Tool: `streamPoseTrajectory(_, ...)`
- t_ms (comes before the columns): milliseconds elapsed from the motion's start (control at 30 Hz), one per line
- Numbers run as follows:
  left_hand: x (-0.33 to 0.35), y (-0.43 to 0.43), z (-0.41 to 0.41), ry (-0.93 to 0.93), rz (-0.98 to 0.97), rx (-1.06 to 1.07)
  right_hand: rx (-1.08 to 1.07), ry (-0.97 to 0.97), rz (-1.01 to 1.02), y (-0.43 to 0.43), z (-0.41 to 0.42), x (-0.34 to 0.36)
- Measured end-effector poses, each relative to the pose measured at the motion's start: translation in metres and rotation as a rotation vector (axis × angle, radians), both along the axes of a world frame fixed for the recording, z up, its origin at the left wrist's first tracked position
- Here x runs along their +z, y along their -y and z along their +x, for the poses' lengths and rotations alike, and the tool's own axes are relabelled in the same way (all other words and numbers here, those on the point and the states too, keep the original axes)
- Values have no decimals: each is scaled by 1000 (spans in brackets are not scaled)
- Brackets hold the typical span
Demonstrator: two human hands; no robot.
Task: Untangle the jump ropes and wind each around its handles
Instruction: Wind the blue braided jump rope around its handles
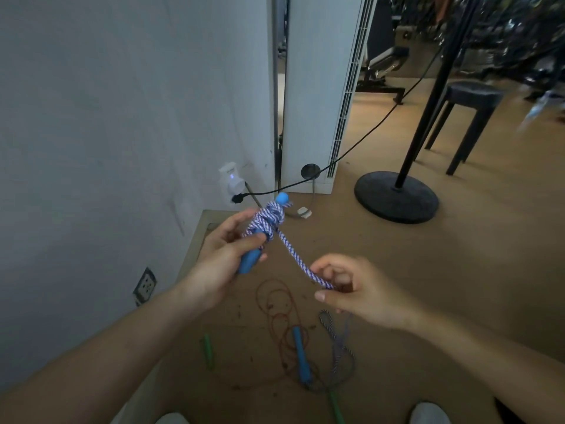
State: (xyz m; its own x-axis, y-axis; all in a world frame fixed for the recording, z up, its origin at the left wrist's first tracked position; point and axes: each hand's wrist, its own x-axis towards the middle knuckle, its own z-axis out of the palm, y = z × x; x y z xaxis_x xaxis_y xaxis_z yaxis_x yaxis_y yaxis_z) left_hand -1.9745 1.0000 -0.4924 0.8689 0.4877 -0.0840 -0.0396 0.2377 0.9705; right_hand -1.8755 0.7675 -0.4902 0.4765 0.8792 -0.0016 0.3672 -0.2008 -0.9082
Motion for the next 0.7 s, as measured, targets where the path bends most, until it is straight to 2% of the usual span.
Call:
streamPoseTrajectory(133,-12,-2,-4,-74,480,-28,39,80,20,6,3,19)
streamPoseTrajectory(333,-19,9,-9,-44,821,-409,37,236,26,6,17,39)
streamPoseTrajectory(433,-11,19,-13,-46,790,-546,-29,269,40,3,32,39)
streamPoseTrajectory(533,0,23,-14,-39,670,-661,-88,279,74,1,48,35)
streamPoseTrajectory(600,5,21,-14,-26,525,-665,-134,258,108,-1,58,30)
streamPoseTrajectory(700,7,17,-15,29,181,-592,-217,181,132,-3,69,21)
